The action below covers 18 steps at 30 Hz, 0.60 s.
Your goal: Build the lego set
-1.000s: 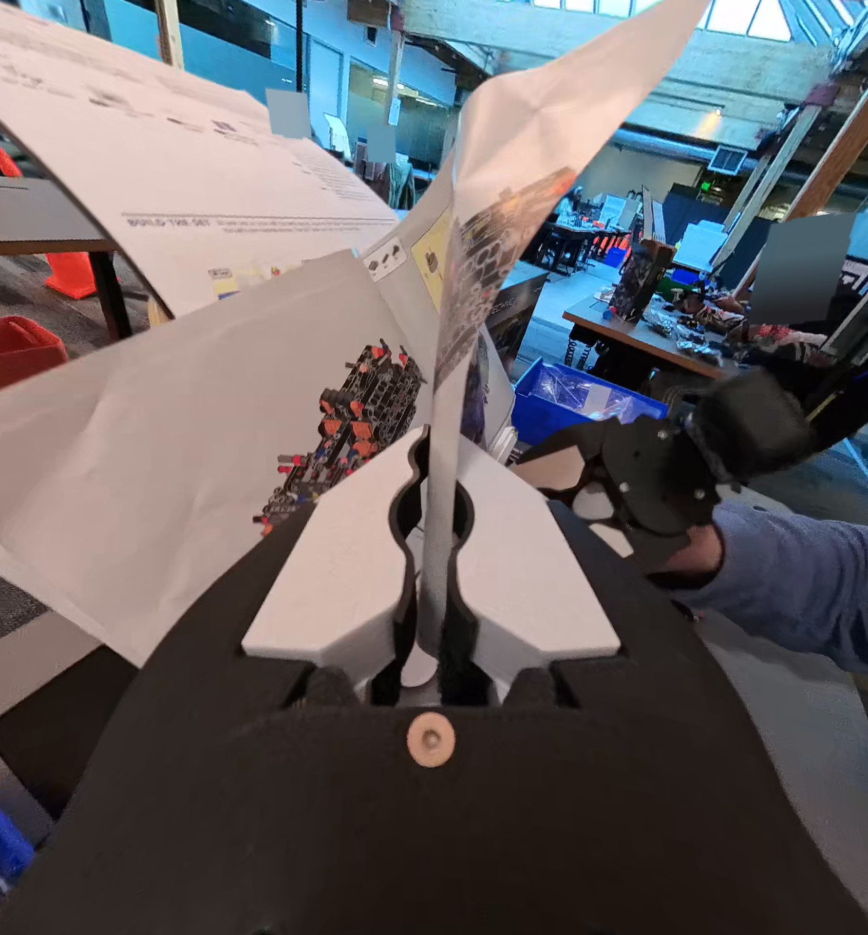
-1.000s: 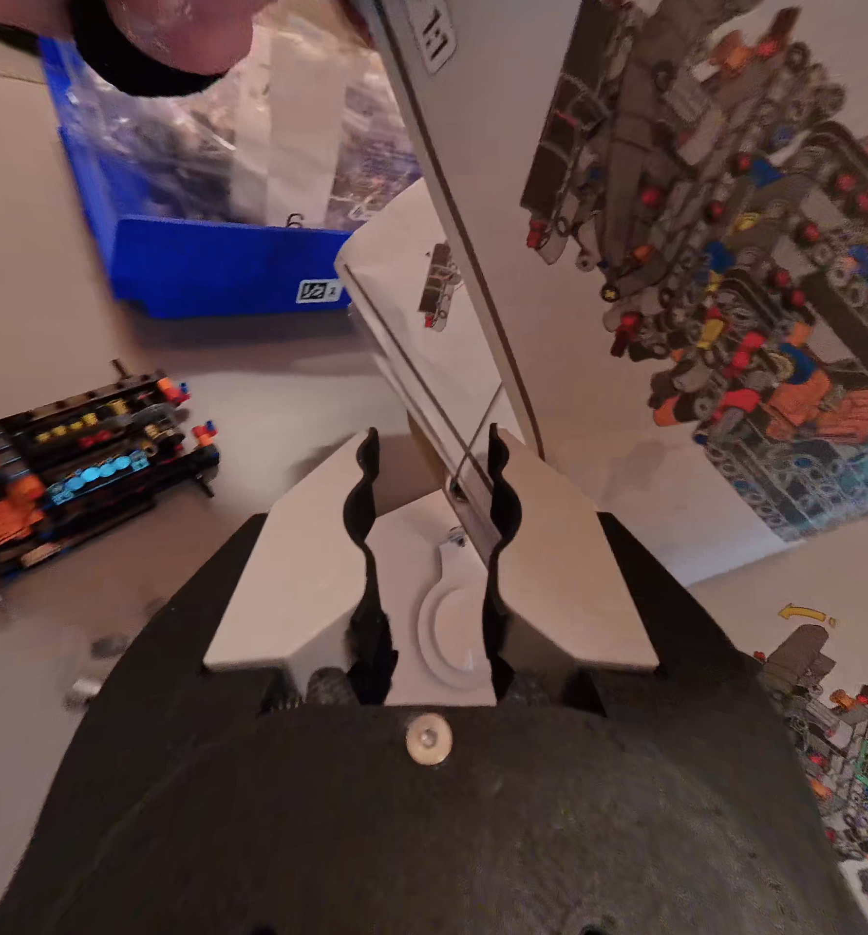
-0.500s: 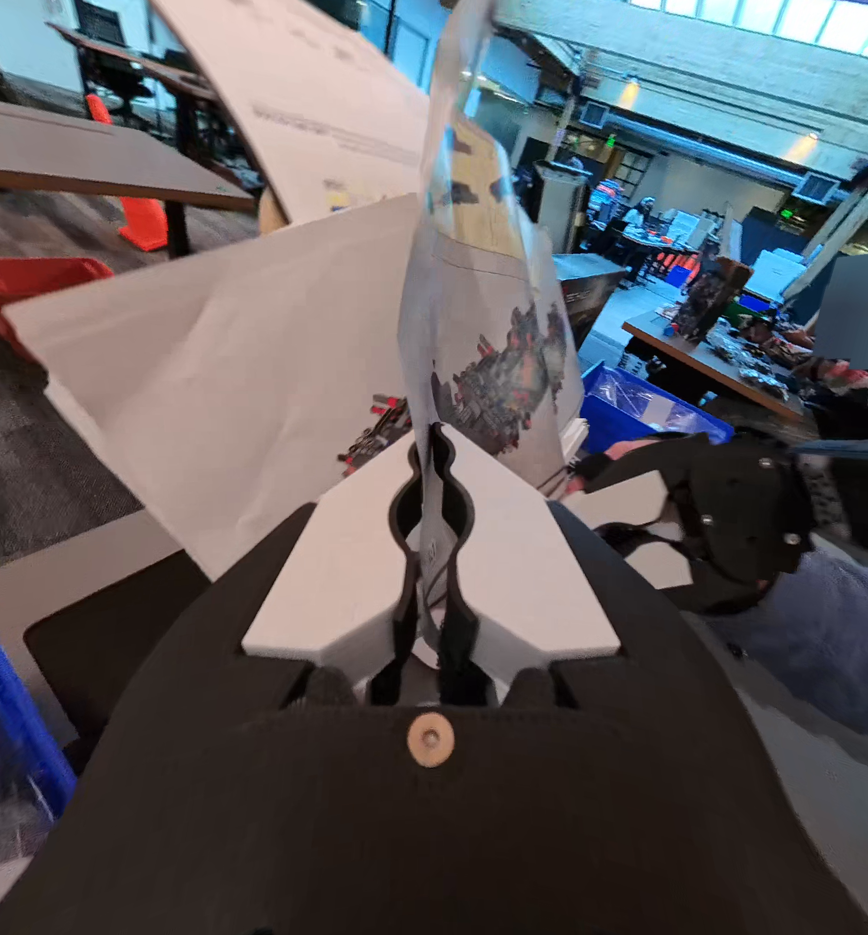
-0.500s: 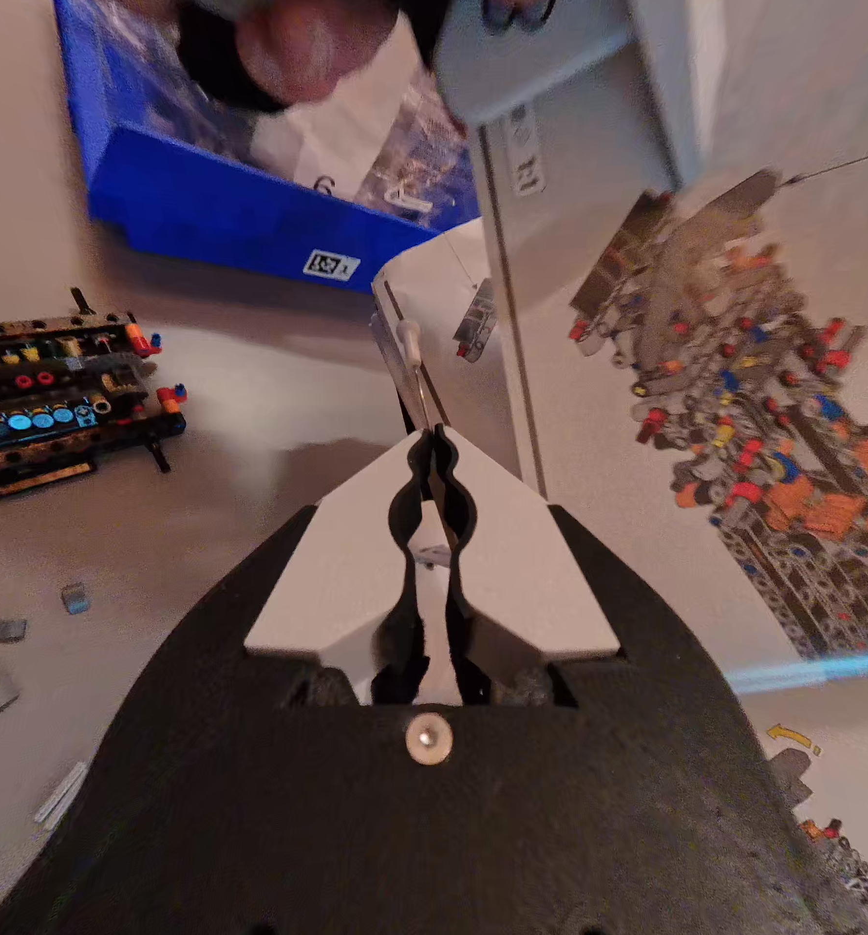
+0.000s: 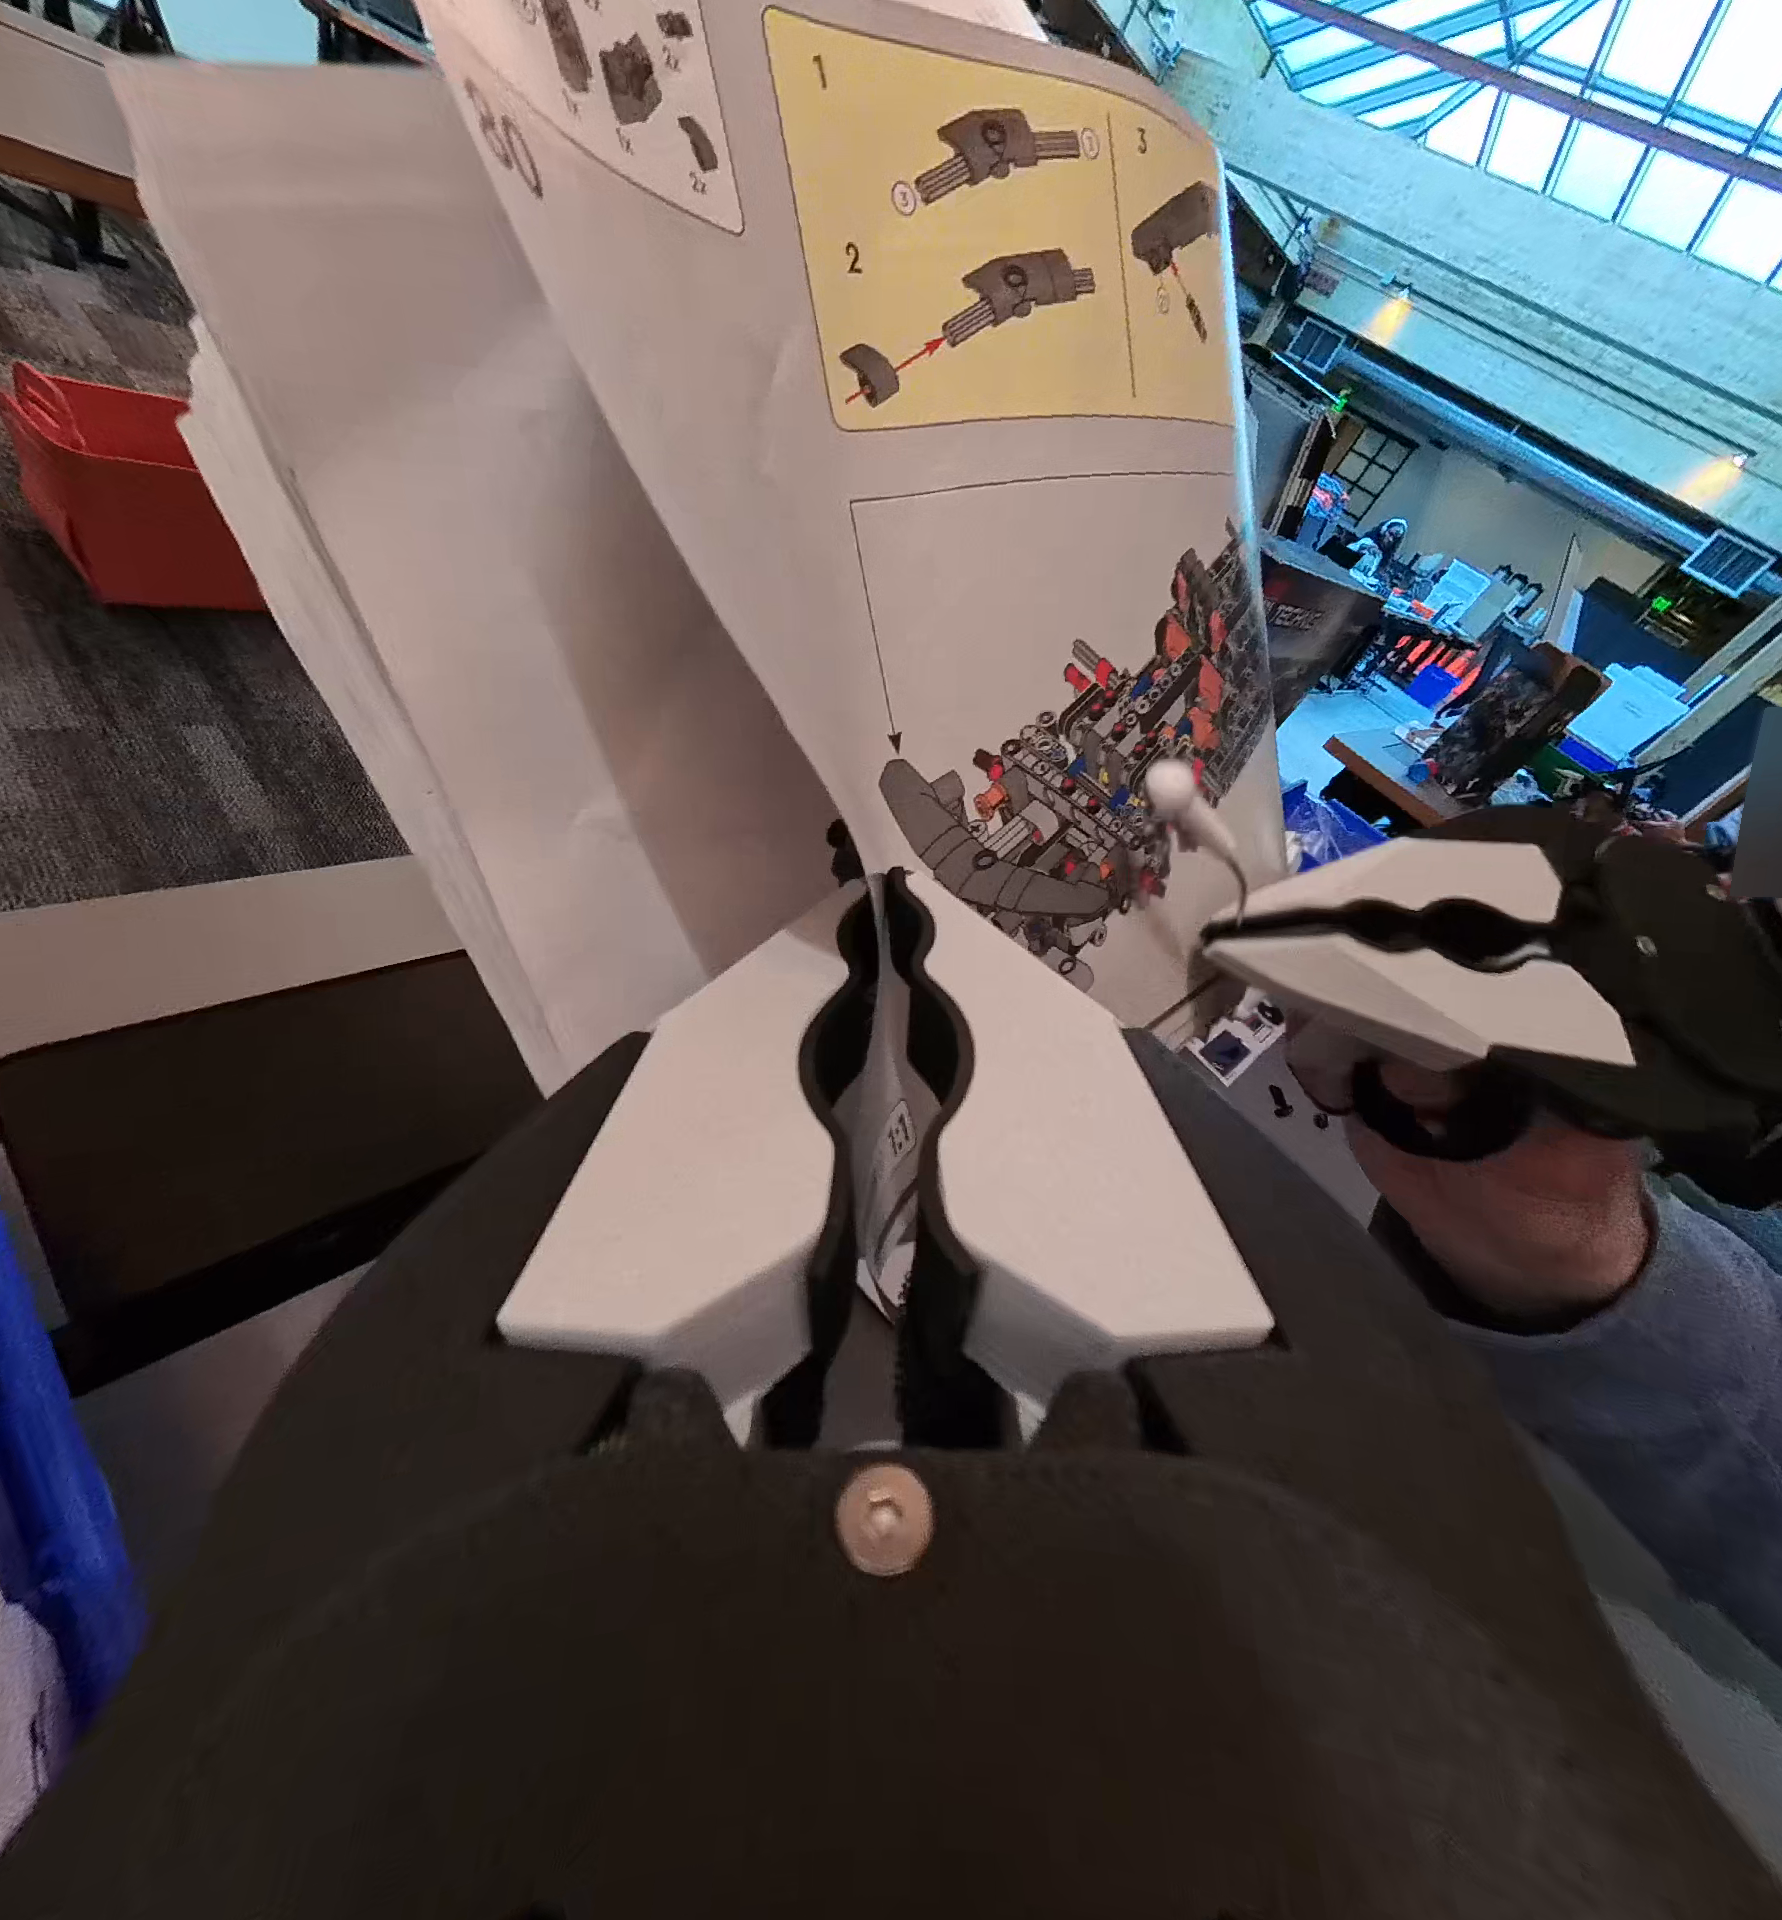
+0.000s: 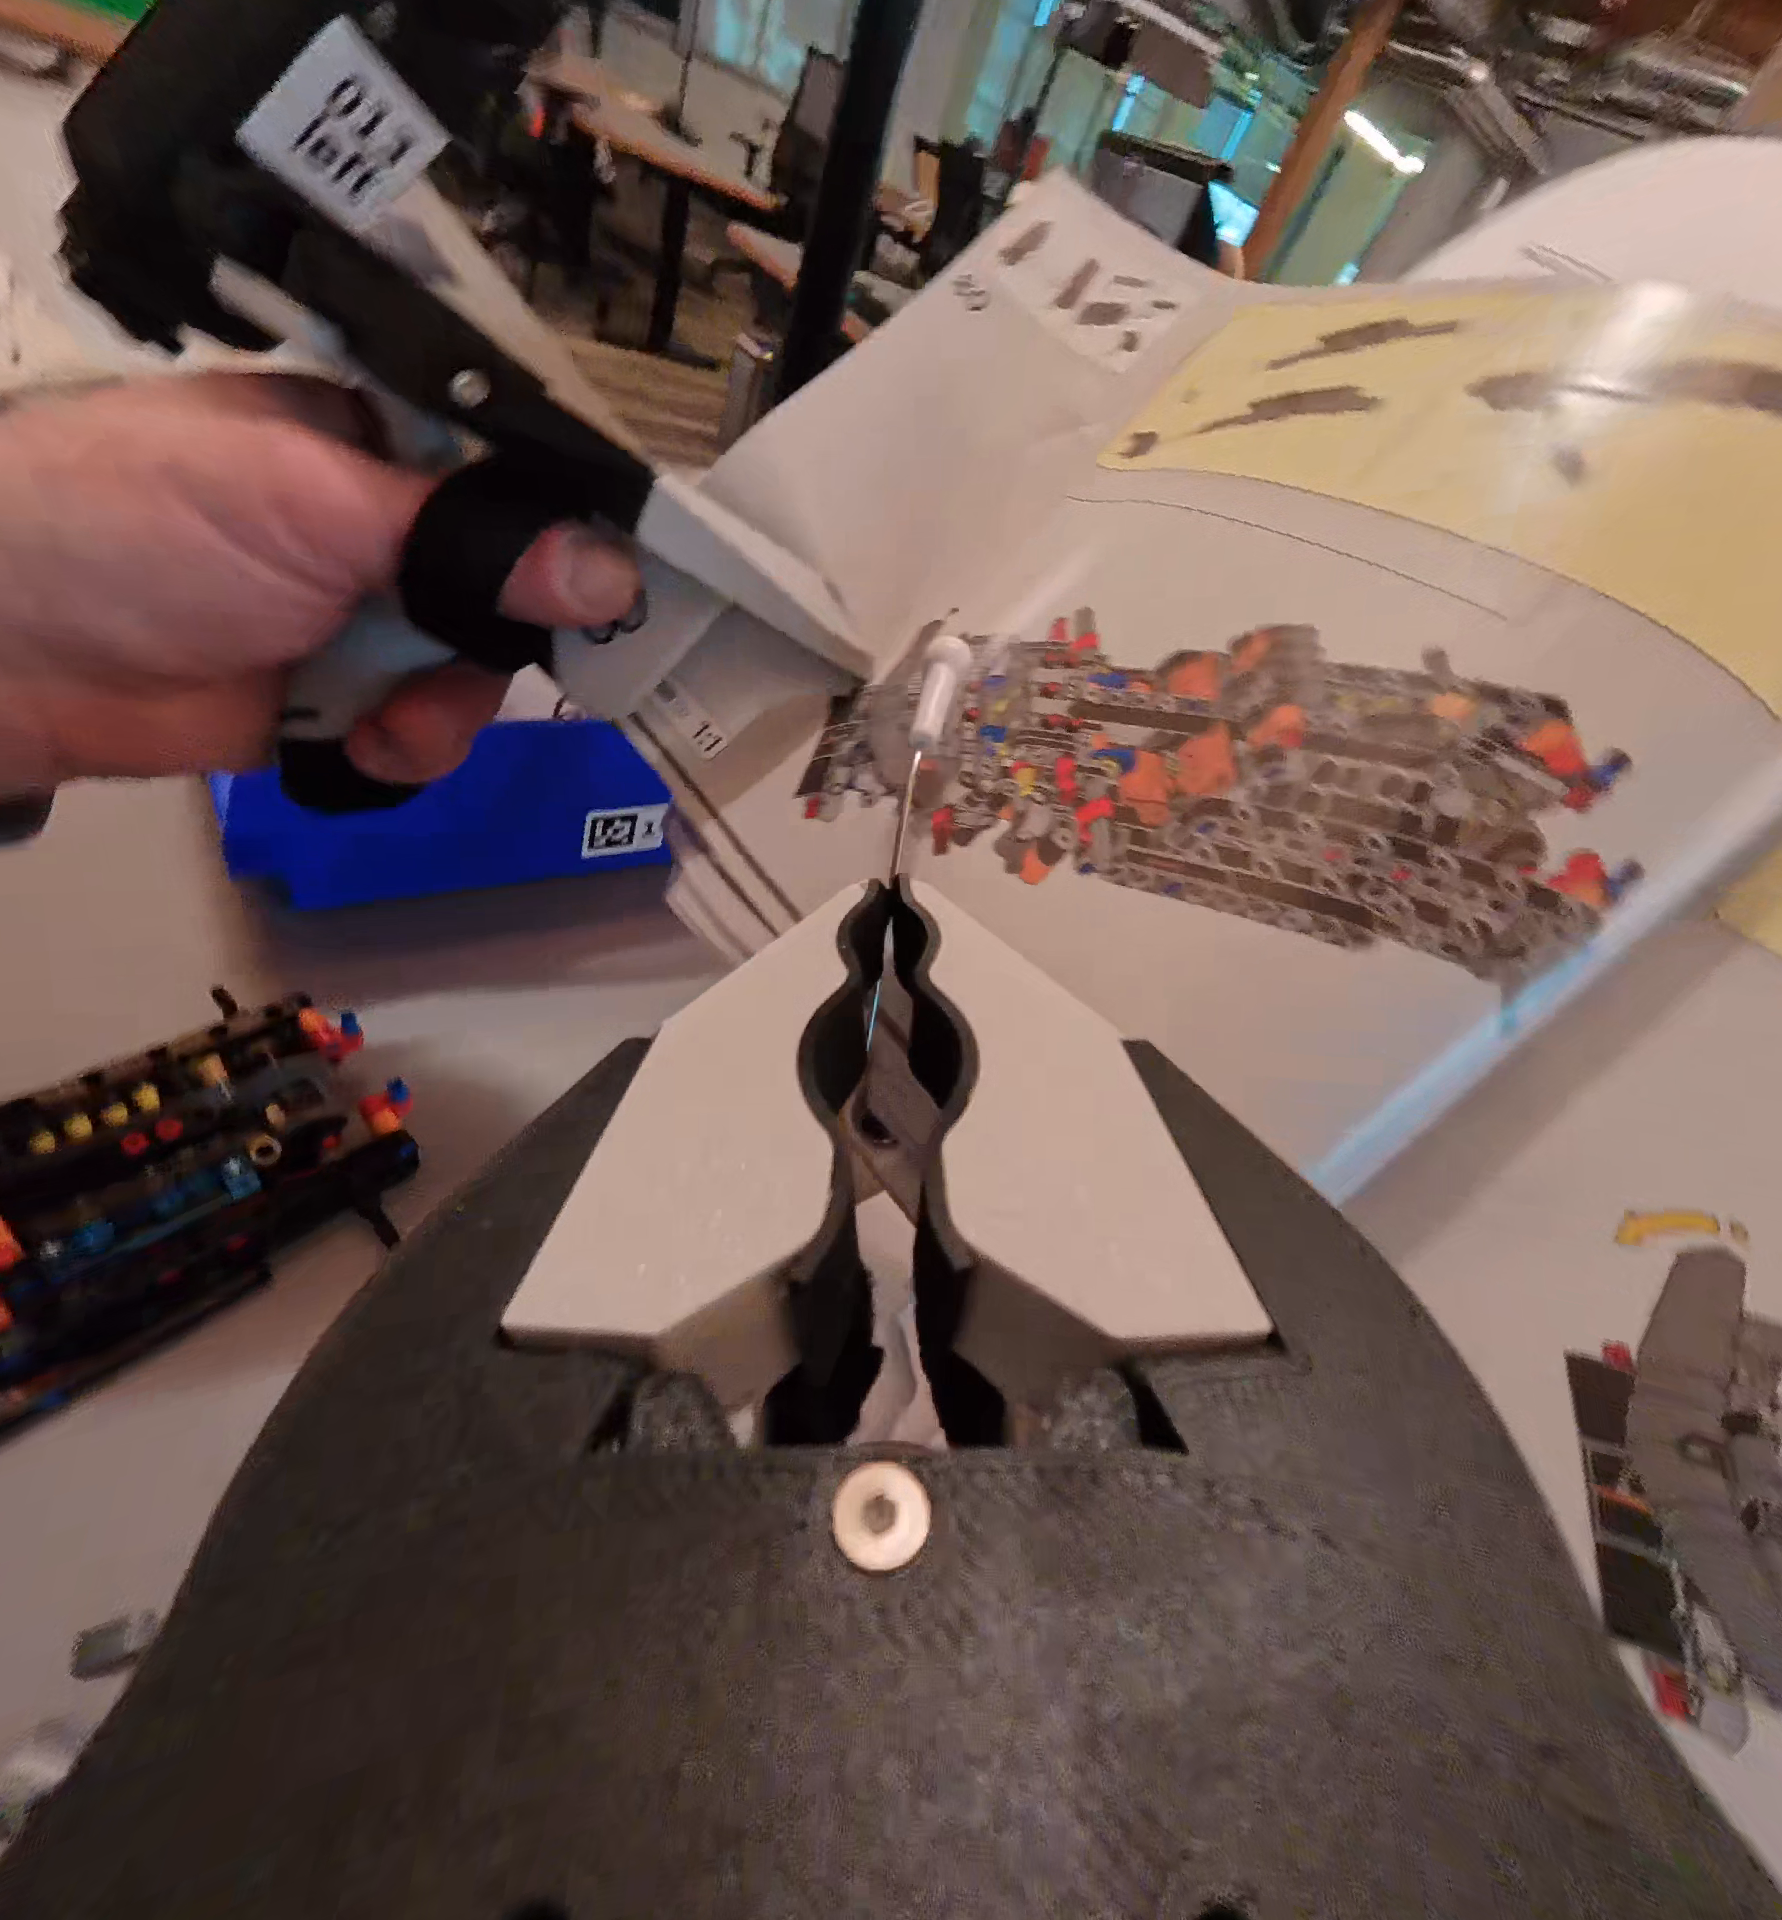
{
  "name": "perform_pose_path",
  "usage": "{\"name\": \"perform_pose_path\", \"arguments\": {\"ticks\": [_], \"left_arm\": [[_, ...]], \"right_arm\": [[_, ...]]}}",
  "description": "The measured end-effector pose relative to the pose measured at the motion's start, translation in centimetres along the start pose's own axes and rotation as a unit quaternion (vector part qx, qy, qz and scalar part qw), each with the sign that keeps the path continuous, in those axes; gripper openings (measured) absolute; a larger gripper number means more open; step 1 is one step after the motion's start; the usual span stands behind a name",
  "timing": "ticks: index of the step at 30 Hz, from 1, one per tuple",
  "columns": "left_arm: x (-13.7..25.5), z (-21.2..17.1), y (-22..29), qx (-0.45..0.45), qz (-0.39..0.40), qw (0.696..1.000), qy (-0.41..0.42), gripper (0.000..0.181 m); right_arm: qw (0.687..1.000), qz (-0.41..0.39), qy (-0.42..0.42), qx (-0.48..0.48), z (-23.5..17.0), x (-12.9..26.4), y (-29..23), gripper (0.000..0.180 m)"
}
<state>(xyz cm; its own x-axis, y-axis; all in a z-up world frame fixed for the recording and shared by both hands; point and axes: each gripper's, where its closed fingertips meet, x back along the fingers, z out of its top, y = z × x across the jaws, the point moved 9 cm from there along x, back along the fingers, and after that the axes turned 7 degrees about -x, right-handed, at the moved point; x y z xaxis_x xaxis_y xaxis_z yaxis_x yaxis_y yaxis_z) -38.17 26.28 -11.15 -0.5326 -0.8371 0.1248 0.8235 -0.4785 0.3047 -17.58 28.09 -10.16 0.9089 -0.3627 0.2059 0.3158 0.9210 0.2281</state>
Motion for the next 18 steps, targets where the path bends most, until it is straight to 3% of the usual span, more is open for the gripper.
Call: {"name": "perform_pose_path", "arguments": {"ticks": [5, 10, 13, 16, 18], "left_arm": [[0.9, -0.9, 0.1, 0.015, -0.004, 1.0, 0.015, 0.0], [1.5, -1.2, 0.3, 0.004, 0.031, 0.999, 0.02, 0.0], [2.4, -0.9, 1.0, -0.013, 0.057, 0.998, 0.012, 0.031], [4.4, -0.2, 2.5, -0.055, 0.098, 0.994, 0.015, 0.051], [6.1, 0.1, 3.6, -0.089, 0.12, 0.989, 0.011, 0.063]], "right_arm": [[0.989, -0.013, 0.038, -0.139, -0.6, 0.3, 1.3, 0.0], [0.977, -0.013, 0.059, -0.207, -1.0, 0.1, 1.6, 0.0], [0.982, -0.017, 0.023, -0.189, -0.4, 0.0, 1.5, 0.0], [0.988, -0.011, 0.017, -0.15, 1.0, 1.1, 1.0, 0.028], [0.992, -0.027, 0.007, -0.122, 1.9, 2.2, 0.9, 0.036]]}}
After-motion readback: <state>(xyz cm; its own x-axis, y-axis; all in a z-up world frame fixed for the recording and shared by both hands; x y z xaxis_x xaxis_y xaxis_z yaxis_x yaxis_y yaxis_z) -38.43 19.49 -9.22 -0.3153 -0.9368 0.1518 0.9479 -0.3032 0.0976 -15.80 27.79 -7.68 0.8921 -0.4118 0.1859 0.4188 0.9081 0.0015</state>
